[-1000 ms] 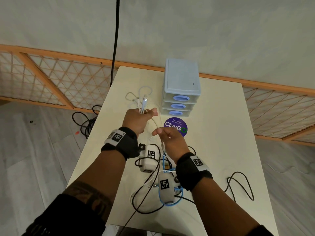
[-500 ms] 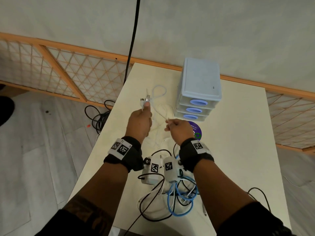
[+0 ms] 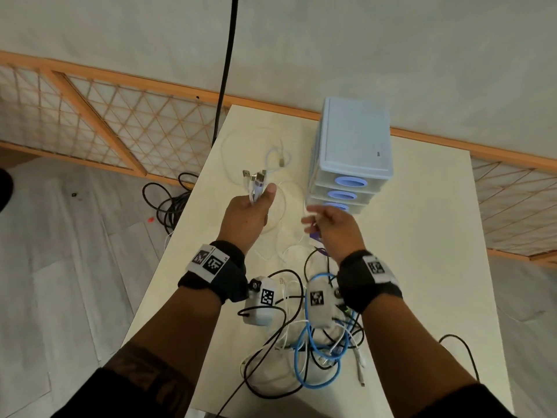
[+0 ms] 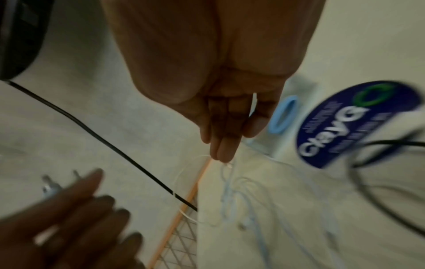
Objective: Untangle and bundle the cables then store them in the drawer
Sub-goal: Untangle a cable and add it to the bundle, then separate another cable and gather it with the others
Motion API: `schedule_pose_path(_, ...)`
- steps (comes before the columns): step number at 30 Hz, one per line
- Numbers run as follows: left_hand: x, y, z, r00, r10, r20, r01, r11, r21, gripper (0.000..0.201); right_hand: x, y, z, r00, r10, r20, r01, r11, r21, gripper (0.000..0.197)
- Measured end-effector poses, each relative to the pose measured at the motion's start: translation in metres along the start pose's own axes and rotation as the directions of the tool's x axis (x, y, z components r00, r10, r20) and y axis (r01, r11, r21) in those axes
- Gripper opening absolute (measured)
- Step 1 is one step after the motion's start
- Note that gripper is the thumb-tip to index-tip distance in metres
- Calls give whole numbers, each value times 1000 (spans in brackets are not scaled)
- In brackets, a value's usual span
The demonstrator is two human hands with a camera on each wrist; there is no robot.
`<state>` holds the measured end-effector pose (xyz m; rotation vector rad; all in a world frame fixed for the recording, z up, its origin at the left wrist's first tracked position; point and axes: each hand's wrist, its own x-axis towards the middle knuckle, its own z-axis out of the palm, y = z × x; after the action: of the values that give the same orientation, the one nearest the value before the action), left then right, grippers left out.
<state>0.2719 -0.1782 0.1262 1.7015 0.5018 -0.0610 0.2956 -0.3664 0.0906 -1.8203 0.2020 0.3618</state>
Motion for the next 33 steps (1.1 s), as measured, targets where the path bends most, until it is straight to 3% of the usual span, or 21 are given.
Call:
schedule_pose_path(6,-3,63,4,974,225,-35,-219,968,122,65,-50,70,-6,993,122,-10,-121,973,-196,30)
schedule_pose_path(12,-10,102,5,869,494,-31,-495,865,-87,54,-67,73,8,983,174,63,-147,943,-298,24)
schedule_pose_path(14,-13,85,10,895,446,18,-444,894,-63,54,-67,69,15,986,141,84,-102,926,-363,22)
schedule_pose_path(16,-16,56,15,960,269,80,-267,963,-40,58,-65,65,22,993,78,92,-26,882,-471,21)
schedule_pose_path(19,-18,19,15,993,75,91,-65,992,-110,63,-55,63,33,986,36,165,79,765,-639,27)
schedule_pose_path(23,-20,5,11,997,14,73,-3,989,-150,61,-45,66,53,960,215,181,27,568,-822,49)
schedule_pose_path(26,-21,6,9,998,5,63,8,979,-203,58,-47,74,62,945,300,131,-73,584,-808,40)
schedule_pose_path(30,-25,9,9,997,-1,82,23,962,-273,53,-54,79,59,953,280,112,-94,630,-771,24)
schedule_pose_path(33,-24,6,9,996,-22,88,46,960,-277,56,-61,75,43,979,199,51,-123,768,-628,23)
